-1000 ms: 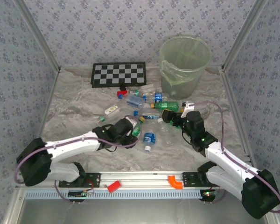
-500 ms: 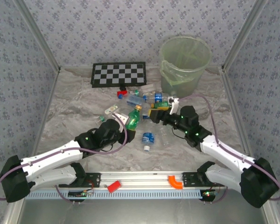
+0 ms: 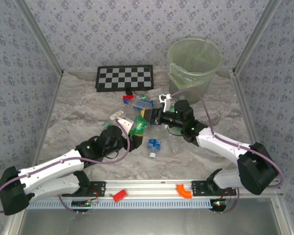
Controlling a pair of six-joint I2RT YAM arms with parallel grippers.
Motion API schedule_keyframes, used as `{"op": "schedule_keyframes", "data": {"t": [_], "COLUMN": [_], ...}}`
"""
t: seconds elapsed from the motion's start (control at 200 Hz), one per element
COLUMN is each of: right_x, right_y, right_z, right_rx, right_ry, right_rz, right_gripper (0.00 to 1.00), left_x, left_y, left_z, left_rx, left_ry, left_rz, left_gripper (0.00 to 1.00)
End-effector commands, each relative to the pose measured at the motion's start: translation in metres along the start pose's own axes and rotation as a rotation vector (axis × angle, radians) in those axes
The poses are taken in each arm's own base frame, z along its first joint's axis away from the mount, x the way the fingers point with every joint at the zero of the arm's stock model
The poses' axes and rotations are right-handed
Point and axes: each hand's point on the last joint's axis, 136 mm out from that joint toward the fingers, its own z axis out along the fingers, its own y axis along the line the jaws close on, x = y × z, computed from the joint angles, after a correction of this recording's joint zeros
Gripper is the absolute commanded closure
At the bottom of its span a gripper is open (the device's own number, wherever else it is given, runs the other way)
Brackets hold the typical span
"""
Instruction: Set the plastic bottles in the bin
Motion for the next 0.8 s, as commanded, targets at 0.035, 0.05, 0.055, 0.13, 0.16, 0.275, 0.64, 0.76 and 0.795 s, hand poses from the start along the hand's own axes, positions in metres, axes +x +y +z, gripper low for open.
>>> {"op": "schedule_keyframes", "data": {"t": [0.035,0.05,0.055,0.13,0.16,0.275,0.64,0.76,0.795], "right_x": [-0.012,-0.011,-0.011,-0.011,-0.010,-0.014,-0.060,-0.094,-0.105], "right_y": [0.025,0.025,0.025,0.025,0.024,0.027,0.015,-0.001,-0.007], "right_z": [0.005,0.006,0.006,0.005,0.005,0.000,-0.041,-0.070,-0.080], "right_rx": [-0.090,-0.091,-0.091,-0.092,-0.088,-0.085,0.053,0.161,0.198], "right_ry": [-0.002,-0.001,0.000,0.001,0.001,-0.022,-0.179,-0.300,-0.335], "right_rz": [-0.003,-0.003,-0.002,0.001,0.002,-0.009,-0.047,-0.046,-0.042], "right_gripper": [0.51,0.53,0.53,0.59,0.61,0.65,0.66,0.66,0.66], "left_x": [-0.012,-0.011,-0.011,-0.012,-0.012,-0.012,-0.019,-0.023,-0.023], "left_y": [-0.011,-0.011,-0.010,-0.010,-0.009,-0.007,0.003,0.009,0.011], "left_z": [-0.006,-0.006,-0.006,-0.008,-0.008,-0.009,-0.020,-0.028,-0.029], "left_rx": [0.047,0.047,0.047,0.045,0.041,0.029,-0.017,-0.036,-0.041], "left_ry": [-0.033,-0.034,-0.034,-0.041,-0.043,-0.042,-0.086,-0.120,-0.126], "left_rz": [0.007,0.007,0.007,0.008,0.007,-0.001,-0.037,-0.055,-0.059], "left_gripper": [0.51,0.51,0.51,0.51,0.51,0.44,0.00,0.00,0.00]}}
